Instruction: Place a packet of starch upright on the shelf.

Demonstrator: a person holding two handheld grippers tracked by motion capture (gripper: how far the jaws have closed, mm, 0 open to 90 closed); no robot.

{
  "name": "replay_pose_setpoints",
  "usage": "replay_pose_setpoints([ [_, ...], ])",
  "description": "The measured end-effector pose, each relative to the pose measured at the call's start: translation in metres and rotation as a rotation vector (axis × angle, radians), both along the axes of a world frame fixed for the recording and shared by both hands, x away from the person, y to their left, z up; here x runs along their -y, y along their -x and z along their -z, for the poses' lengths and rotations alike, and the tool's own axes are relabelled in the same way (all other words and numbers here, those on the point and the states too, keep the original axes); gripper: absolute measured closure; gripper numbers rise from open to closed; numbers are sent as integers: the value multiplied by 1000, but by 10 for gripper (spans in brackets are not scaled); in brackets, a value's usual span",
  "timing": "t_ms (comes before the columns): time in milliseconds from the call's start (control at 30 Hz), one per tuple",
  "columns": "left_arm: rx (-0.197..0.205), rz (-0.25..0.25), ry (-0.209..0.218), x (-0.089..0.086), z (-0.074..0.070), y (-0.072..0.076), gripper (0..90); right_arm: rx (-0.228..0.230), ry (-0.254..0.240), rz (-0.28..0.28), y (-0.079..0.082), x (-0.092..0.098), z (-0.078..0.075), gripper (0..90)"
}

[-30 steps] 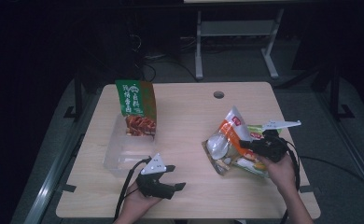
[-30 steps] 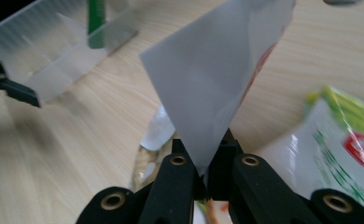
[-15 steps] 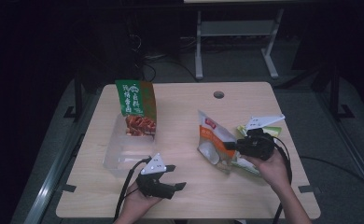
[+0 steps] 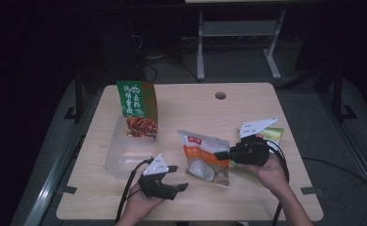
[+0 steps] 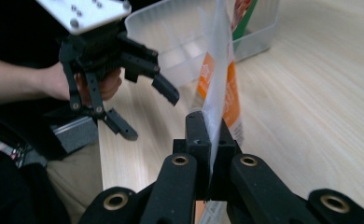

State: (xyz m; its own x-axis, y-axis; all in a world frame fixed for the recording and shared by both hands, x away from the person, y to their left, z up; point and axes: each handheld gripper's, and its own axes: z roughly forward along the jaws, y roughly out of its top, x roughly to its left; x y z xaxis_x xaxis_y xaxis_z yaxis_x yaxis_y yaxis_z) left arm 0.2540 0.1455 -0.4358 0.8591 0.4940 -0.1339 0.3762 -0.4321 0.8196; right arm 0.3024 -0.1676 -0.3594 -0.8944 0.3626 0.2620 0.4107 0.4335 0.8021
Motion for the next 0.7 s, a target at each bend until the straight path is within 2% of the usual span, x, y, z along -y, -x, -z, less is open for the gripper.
replay_pose_setpoints([
  [67, 3, 0, 1, 1, 0, -1, 269, 1, 8, -12, 0, -1, 4, 895],
  [133, -9, -3, 8, 2, 1, -2, 269, 5, -8, -13, -1, 0, 5, 894],
  [300, -23, -5, 19, 8, 0, -7, 270, 35, 8, -12, -1, 1, 7, 894],
  [467, -32, -7, 23, 16, 2, -10, 283, 49, -7, -26, -3, 3, 10, 893],
  [700, -63, -16, 11, 29, 3, -25, 319, 66, -12, -34, -6, 5, 11, 893],
])
